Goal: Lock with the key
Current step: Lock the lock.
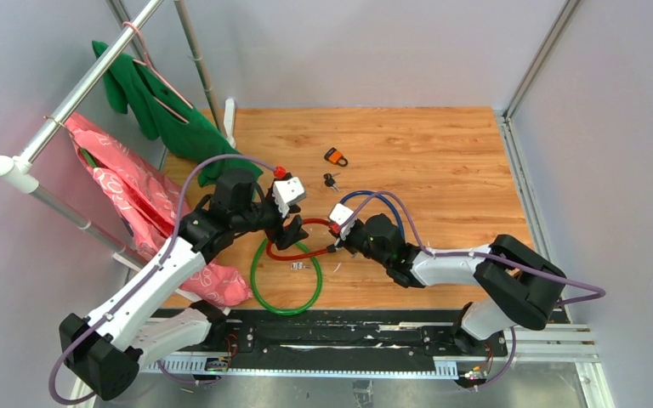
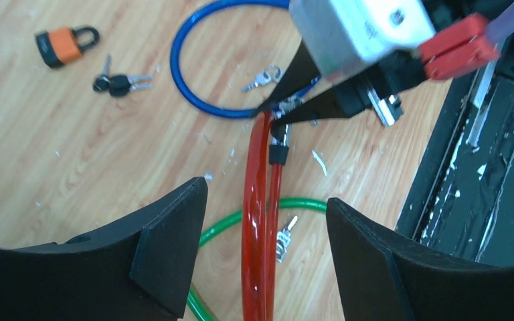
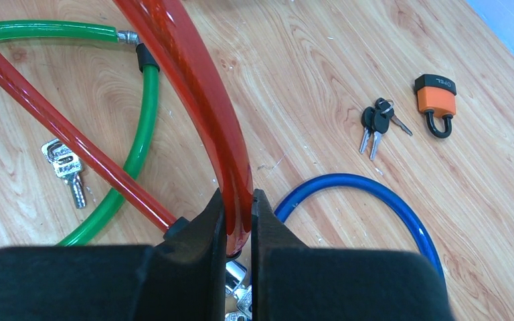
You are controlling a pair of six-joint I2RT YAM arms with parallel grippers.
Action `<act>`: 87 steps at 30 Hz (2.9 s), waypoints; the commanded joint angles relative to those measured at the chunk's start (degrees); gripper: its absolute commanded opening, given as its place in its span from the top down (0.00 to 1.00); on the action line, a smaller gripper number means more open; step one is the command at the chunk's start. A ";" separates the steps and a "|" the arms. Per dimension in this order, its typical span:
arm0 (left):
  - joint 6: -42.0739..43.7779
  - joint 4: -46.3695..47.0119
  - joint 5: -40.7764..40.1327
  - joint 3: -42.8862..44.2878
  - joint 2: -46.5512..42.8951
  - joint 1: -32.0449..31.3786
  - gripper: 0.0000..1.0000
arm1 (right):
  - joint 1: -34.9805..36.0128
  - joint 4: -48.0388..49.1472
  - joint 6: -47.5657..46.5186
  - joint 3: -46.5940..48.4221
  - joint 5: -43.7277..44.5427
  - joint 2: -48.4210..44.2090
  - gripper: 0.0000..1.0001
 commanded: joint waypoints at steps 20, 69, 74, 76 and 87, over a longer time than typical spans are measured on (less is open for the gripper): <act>10.11 7.36 2.12 -7.22 1.49 0.28 1.00 | 0.14 -8.96 -0.18 -2.48 -1.32 0.44 1.00; 31.44 -1.02 4.07 -10.37 -0.20 0.25 1.00 | -16.63 -35.26 18.98 4.34 -31.64 -22.13 0.28; 31.83 -1.35 4.40 -10.20 -0.19 0.26 1.00 | -23.10 -36.78 26.95 2.47 -31.14 -23.05 0.30; 31.87 -1.55 4.51 -10.20 -0.25 0.30 1.00 | -24.50 -38.19 28.50 2.18 -30.32 -22.69 0.31; 32.34 -2.20 4.73 -10.02 -0.22 0.30 1.00 | -27.59 -47.61 34.42 5.03 -28.25 -14.65 0.42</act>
